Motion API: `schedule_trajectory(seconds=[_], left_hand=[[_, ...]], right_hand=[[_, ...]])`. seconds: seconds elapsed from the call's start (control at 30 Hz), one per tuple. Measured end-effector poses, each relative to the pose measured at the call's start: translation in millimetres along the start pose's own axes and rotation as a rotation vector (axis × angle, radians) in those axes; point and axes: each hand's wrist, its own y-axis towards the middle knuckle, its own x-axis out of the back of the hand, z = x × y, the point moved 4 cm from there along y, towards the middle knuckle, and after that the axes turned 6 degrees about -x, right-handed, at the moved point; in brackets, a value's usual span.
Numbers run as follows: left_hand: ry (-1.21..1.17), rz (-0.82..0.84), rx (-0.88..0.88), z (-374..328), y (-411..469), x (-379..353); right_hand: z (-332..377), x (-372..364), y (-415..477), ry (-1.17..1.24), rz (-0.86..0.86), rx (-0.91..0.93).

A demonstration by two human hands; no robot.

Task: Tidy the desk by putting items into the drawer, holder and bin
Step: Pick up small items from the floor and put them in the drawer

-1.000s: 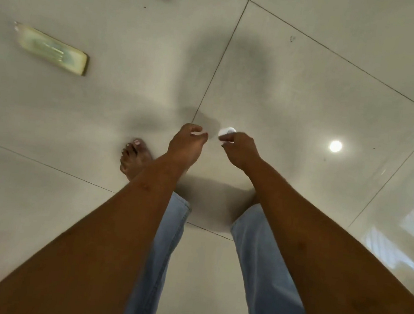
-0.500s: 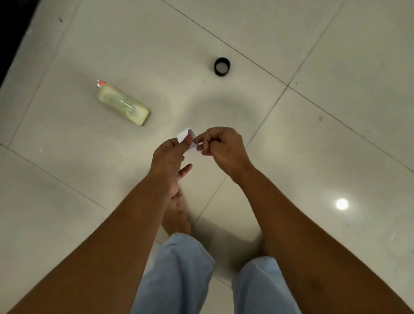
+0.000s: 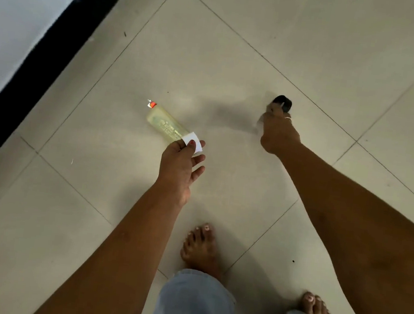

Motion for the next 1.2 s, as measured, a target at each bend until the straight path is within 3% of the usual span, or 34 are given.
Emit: schedule_trajectory(seconds=[0.1, 0.23, 0.37, 0.5, 0.67, 0.83, 0.97, 1.03, 1.13, 1.2], left_hand=[[-0.02, -0.024, 0.065, 13, -4, 14], [-0.079, -0.017, 0.104, 21, -8, 22], [-0.301, -0.043, 0.131, 19, -13, 29], [-0.546, -0.082, 0.191, 10, -38, 41], [-0.794, -0.192, 0.131, -30, -79, 82], [-0.924, -0.191, 0.075, -86, -124, 118], [-0.873, -0.277, 0.117, -95, -134, 132], [-0.906, -0.319, 0.131, -93, -125, 133], [-0.882, -0.43, 0.182, -81, -101, 135], [-0.803, -0.475, 0.226, -70, -86, 137]], right_hand=[[-10, 9, 8, 0.133, -0.042, -0.052], [-25, 16, 26, 0.1, 0.041, -0.106], [-15, 16, 23, 0.151, 0.061, -0.131], [52, 31, -51, 0.425, 0.023, 0.086], [155, 70, -190, 0.752, 0.209, 0.454], [207, 111, -278, 0.549, 0.374, 0.601], [235, 125, -300, 0.367, 0.361, 0.796], [239, 125, -291, 0.391, 0.347, 0.856], [226, 114, -243, 0.57, 0.232, 0.703], [213, 95, -200, 0.484, 0.157, 0.56]])
